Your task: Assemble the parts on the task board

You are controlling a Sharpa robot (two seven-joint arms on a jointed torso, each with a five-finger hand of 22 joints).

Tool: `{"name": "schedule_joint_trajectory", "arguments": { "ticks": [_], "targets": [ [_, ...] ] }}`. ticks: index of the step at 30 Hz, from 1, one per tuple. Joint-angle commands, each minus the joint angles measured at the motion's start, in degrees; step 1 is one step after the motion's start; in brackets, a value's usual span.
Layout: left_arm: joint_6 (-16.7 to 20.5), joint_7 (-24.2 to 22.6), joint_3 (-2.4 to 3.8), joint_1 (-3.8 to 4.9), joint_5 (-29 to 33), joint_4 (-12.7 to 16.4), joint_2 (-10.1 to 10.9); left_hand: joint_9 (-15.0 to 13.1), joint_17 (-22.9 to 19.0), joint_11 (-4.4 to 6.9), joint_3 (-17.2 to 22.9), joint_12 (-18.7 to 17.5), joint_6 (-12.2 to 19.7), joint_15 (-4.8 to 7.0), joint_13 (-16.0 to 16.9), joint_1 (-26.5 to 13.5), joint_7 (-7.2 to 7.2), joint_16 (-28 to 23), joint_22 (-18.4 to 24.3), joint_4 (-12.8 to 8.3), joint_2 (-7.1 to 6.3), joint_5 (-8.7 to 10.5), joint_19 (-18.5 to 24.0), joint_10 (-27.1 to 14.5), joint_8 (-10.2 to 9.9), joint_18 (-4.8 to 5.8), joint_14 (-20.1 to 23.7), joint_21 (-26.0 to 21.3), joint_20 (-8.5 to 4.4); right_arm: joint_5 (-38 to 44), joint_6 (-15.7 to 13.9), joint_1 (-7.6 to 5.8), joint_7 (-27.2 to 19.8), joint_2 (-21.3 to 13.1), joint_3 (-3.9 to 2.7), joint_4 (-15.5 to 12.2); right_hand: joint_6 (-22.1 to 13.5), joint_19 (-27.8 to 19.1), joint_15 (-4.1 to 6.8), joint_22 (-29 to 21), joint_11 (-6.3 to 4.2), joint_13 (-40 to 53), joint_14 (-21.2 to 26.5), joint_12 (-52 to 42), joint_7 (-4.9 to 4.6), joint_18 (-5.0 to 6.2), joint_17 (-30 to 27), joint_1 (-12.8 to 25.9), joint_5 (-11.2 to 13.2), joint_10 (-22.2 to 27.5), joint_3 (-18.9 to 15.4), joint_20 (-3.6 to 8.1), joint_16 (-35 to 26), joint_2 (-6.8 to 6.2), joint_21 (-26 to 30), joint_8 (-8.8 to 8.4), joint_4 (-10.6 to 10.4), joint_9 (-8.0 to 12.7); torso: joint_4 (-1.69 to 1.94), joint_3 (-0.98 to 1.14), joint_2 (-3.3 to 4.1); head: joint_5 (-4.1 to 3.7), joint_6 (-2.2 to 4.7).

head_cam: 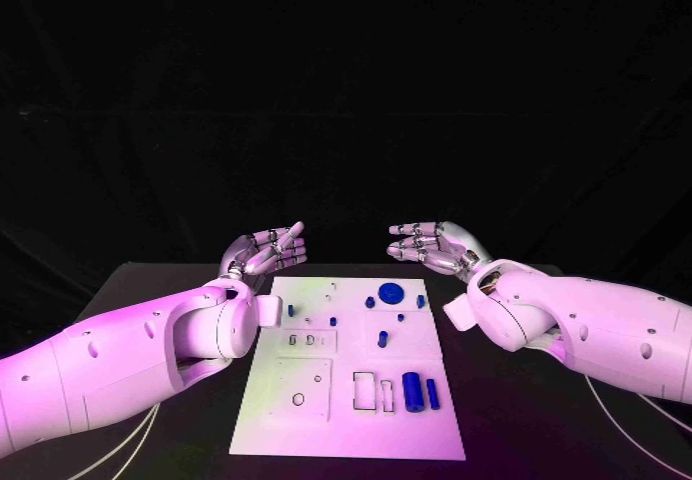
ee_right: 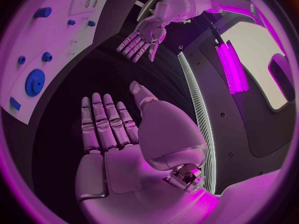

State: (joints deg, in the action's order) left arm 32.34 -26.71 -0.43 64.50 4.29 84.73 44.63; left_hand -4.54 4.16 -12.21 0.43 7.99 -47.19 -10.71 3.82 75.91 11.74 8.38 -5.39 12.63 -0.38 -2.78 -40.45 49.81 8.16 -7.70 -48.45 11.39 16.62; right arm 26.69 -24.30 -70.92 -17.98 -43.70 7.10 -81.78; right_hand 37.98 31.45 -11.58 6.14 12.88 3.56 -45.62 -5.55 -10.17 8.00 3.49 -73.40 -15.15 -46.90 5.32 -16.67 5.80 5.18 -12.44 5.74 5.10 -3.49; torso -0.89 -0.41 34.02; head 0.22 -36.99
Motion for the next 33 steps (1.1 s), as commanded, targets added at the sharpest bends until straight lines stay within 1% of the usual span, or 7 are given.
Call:
{"name": "schedule_joint_trajectory", "arguments": {
  "ticks": [1,5,11,17,20,30,33],
  "targets": [
    [-2.79,-0.71,0.19,0.17,-1.06,1.59,1.08,0.11,0.33,0.69,-0.28,0.38,-2.05,0.83,0.03,1.2,2.28,0.93,-0.22,-1.04,-0.1,-0.11,-2.44,2.26,0.18,-1.56,-3.21,1.1,-0.03,9.07,-0.38,-0.74,0.56,-0.19,-0.07,0.32,12.92,9.79,2.42,1.34,-2.14,0.22,-11.25,-0.63,-3.52,2.63,0.39,-2.22,0.8,-10.48,1.68,0.58,1.2,-0.76,-4.56,1.18,2.46,-0.39,0.24,0.05,1.23,-0.11,0.18],
    [-4.25,-0.01,0.43,0.33,-2.25,4.31,3.18,0.27,0.96,1.44,-0.71,0.41,-4.01,1.97,0.13,2.65,1.62,1.98,-0.39,-2.4,-0.35,-0.16,-5.23,4.73,0.17,-2.78,-7.42,2.28,-0.14,18.34,0.91,-1.84,3.45,-0.2,-0.15,1.06,16.3,14.31,4.31,1.98,-3.71,0.21,-16.79,-0.22,-2.1,2.7,0.89,-3.45,1.09,-14.85,4.17,2.35,2.1,-1.96,-6.82,1.19,4.75,-0.42,0.44,-0.06,2.59,-0.36,0.43],
    [-6.57,0.76,0.87,0.51,-3.05,8.8,6.09,0.45,1.57,2.19,-1.36,0.11,-6.09,2.83,0.19,3.88,1.01,2.0,-0.25,-3.89,-0.45,-0.12,-7.54,7.4,0.15,-2.92,-10.48,3.02,-0.52,36.0,2.56,-3.32,8.83,-0.01,-0.28,1.6,20.45,19.86,7.06,3.55,-5.9,0.37,-24.41,0.21,-0.3,2.62,2.44,-3.48,1.34,-20.83,6.72,5.25,3.52,-3.72,-10.56,1.27,7.3,-0.57,0.97,-0.5,4.56,-1.12,0.76],
    [-7.53,1.56,1.22,0.87,-3.26,13.25,8.41,0.55,2.04,2.39,-1.86,-0.27,-6.99,3.26,0.21,3.97,1.01,1.95,-0.17,-4.37,-0.25,-0.15,-8.97,8.65,-0.02,-2.97,-12.24,3.5,-0.92,53.15,6.65,-4.7,16.61,0.25,-0.39,0.77,22.62,23.25,8.41,4.78,-6.43,0.3,-29.67,1.92,0.54,2.61,4.38,-0.82,0.98,-20.89,5.96,6.7,4.85,-5.75,-13.09,1.06,6.78,-0.72,1.62,-1.0,6.67,-1.7,1.39],
    [-7.57,1.7,1.31,1.59,-3.26,15.12,9.3,0.57,2.07,2.35,-1.93,-0.36,-6.96,3.26,0.2,3.91,1.05,1.92,-0.16,-4.37,-0.23,-0.16,-9.08,8.65,-0.1,-2.97,-12.34,3.54,-0.96,60.02,8.35,-5.33,20.16,0.47,-0.43,0.02,23.57,28.55,10.2,6.3,-7.39,0.61,-36.55,1.94,1.6,2.68,7.23,0.46,1.7,-20.75,4.87,8.56,8.04,-7.09,-16.34,0.7,5.88,-0.79,1.88,-1.16,7.68,-2.12,1.48],
    [-7.58,1.87,1.39,3.35,-3.25,18.11,10.84,0.62,2.13,2.32,-2.03,-0.53,-6.9,3.26,0.18,3.79,1.07,1.87,-0.15,-4.35,-0.18,-0.16,-9.3,8.62,-0.24,-2.97,-12.55,3.61,-1.03,67.43,10.42,-5.97,24.57,1.7,-0.49,-0.75,24.11,36.97,12.03,12.04,-8.44,2.69,-40.81,1.58,2.45,2.32,18.81,0.36,-0.37,-20.12,3.88,11.21,20.26,-8.94,-25.37,-1.48,3.07,-0.94,2.29,-1.45,9.84,-2.44,2.06],
    [-7.63,1.97,1.4,3.63,-3.24,18.57,11.11,0.63,2.15,2.32,-2.06,-0.59,-6.87,3.27,0.17,3.76,1.07,1.85,-0.15,-4.35,-0.15,-0.16,-9.37,8.6,-0.29,-2.97,-12.6,3.64,-1.05,68.2,10.74,-6.0,25.13,2.25,-0.5,-0.5,23.8,41.09,12.05,27.06,-8.56,3.71,-40.43,1.48,2.42,0.52,24.65,-0.27,-0.88,-18.81,4.13,11.45,27.87,-9.31,-37.72,-1.91,1.9,-1.02,2.43,-1.45,10.26,-2.54,2.22]
  ]
}}
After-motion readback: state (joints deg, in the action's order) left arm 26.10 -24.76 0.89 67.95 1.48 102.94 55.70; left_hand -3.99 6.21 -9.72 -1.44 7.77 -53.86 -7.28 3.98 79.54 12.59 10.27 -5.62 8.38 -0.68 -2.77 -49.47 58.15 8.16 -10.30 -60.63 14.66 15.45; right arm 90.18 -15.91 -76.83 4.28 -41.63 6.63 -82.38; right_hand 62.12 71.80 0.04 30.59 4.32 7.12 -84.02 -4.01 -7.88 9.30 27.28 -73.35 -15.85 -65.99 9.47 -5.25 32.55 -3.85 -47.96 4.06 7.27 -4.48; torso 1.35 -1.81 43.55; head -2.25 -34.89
